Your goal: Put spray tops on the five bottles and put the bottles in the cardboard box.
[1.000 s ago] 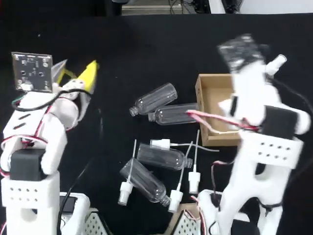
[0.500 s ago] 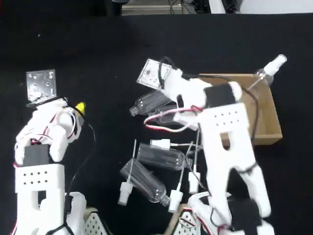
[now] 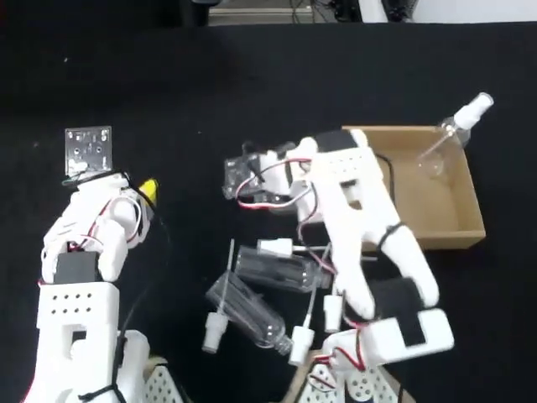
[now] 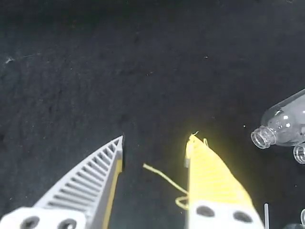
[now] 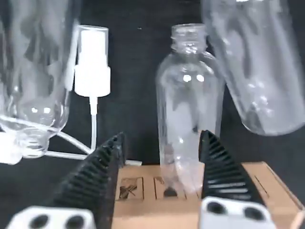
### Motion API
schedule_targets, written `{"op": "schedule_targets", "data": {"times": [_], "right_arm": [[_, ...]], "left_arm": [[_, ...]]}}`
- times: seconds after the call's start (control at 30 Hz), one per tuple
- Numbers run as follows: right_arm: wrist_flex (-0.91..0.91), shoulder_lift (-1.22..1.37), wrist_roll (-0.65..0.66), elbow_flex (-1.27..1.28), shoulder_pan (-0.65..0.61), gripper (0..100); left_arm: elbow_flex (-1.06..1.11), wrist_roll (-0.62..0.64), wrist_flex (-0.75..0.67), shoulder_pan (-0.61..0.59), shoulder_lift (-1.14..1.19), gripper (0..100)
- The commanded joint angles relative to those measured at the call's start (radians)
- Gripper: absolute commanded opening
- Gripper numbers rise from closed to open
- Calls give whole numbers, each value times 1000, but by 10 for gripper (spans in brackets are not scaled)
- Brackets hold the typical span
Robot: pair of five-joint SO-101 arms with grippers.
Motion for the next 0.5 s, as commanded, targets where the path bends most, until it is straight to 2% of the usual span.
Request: {"op": "schedule_targets", "data": {"times": [0.0,0.13,0.47], "right_arm": [[-115,45,18,-16,69,216],[-199,116,18,-16,117,216],[-209,182,14,-16,106,212]], "left_arm": [[-8,2,-18,12,-12,199],[-8,0,-20,12,-12,199],[-8,0,-23,12,-12,199]]}}
